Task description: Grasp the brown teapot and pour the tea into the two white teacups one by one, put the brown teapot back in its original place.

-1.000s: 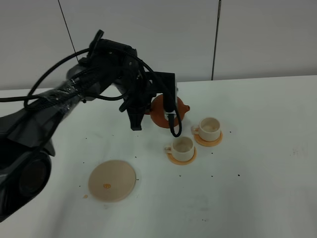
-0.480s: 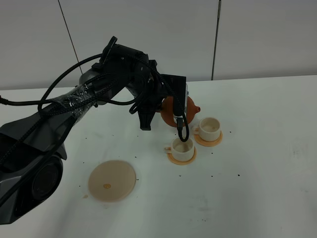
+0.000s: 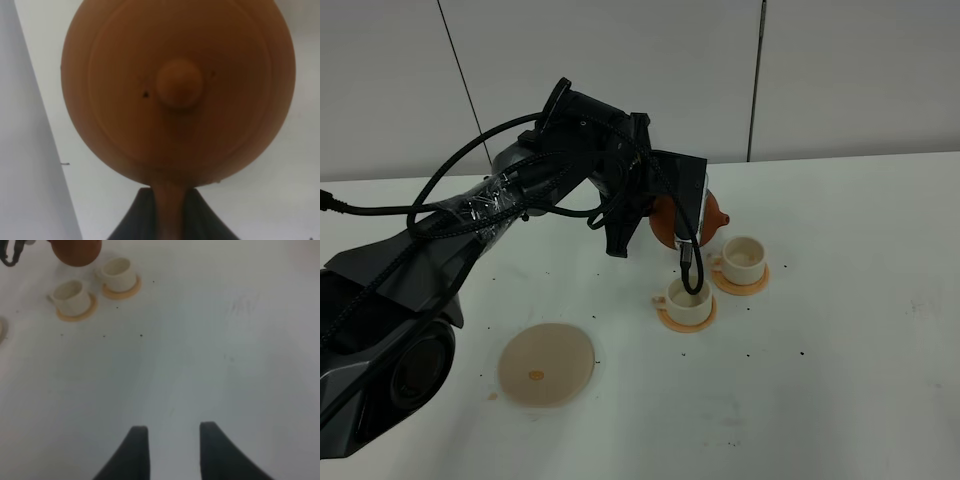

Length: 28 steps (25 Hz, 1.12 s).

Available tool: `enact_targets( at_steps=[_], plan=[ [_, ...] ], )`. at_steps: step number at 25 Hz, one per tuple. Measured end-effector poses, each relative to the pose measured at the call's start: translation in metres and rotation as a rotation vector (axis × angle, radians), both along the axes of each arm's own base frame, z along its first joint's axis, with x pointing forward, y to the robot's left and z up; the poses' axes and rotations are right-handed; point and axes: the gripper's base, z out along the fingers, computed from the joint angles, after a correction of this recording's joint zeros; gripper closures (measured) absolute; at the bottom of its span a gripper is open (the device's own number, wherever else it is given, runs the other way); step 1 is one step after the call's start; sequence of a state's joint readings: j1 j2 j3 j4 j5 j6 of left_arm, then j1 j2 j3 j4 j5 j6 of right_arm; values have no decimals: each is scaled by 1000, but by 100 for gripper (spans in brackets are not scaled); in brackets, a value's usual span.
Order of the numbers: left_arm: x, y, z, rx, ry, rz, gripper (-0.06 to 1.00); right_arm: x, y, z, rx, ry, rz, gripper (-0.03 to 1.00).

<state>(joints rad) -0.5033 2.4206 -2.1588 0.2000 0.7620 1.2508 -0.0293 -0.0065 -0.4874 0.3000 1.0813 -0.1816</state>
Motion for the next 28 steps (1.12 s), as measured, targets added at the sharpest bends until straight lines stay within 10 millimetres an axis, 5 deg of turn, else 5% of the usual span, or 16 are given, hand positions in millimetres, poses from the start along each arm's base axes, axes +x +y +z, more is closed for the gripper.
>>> enact_targets(
  at_steps=[28],
  plan=[
    [-7, -23, 6, 174, -142, -155, 77, 0, 0, 0, 0, 1, 0, 72]
  ],
)
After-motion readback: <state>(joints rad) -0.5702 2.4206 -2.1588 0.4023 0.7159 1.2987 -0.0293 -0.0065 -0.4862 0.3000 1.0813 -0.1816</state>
